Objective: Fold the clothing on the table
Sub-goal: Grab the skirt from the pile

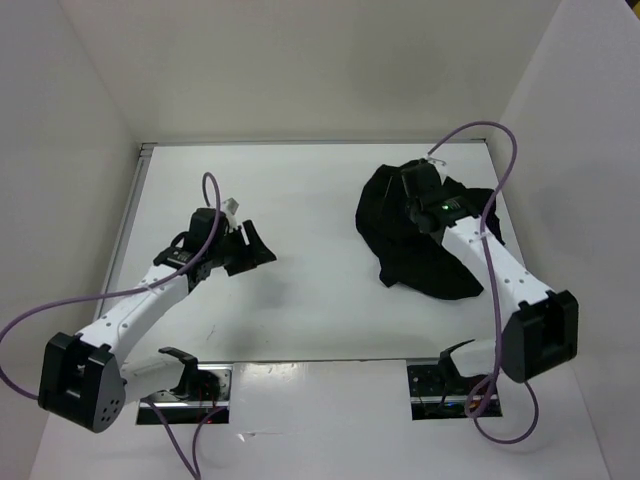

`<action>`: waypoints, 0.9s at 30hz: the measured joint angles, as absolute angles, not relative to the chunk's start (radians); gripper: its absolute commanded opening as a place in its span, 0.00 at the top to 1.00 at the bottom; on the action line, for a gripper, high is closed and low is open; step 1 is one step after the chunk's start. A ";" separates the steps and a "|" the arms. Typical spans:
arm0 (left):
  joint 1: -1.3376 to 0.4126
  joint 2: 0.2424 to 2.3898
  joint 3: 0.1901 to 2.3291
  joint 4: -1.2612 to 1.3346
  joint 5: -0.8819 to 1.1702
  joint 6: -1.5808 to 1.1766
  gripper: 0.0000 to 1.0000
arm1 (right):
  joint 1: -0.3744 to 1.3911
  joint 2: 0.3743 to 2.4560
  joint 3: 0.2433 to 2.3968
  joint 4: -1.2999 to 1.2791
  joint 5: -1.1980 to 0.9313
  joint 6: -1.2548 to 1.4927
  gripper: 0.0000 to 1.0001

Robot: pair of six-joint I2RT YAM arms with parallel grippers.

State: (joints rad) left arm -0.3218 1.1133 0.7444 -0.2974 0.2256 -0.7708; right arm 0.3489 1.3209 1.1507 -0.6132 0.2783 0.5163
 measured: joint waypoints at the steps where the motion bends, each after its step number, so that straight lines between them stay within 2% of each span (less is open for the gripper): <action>1: -0.322 1.128 0.748 -0.299 0.230 -0.766 0.29 | 0.349 1.349 1.151 -0.613 0.278 0.517 0.04; 10: -0.322 1.230 0.780 -0.299 0.278 -0.735 0.29 | 0.356 1.699 1.273 -0.656 0.401 0.520 0.09; 14: -0.322 1.205 0.780 -0.298 0.281 -0.735 0.27 | 0.369 1.732 1.277 -0.689 0.467 0.525 0.13; 16: -0.322 1.184 0.780 -0.295 0.283 -0.734 0.31 | 0.377 1.732 1.280 -0.688 0.481 0.522 0.16; 19: -0.322 1.175 0.787 -0.288 0.286 -0.718 0.39 | 0.379 1.732 1.292 -0.677 0.461 0.511 0.19; 22: -0.322 1.212 0.845 -0.297 0.287 -0.679 0.39 | 0.379 1.745 1.361 -0.667 0.411 0.504 0.21; 27: -0.331 1.271 0.912 -0.282 0.299 -0.635 0.39 | 0.379 1.891 1.523 -0.612 0.327 0.527 0.34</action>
State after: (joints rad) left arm -0.3313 1.2705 0.9115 -0.2821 0.2985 -0.6346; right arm 0.3786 1.8908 1.5230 -0.6121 0.3275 0.5266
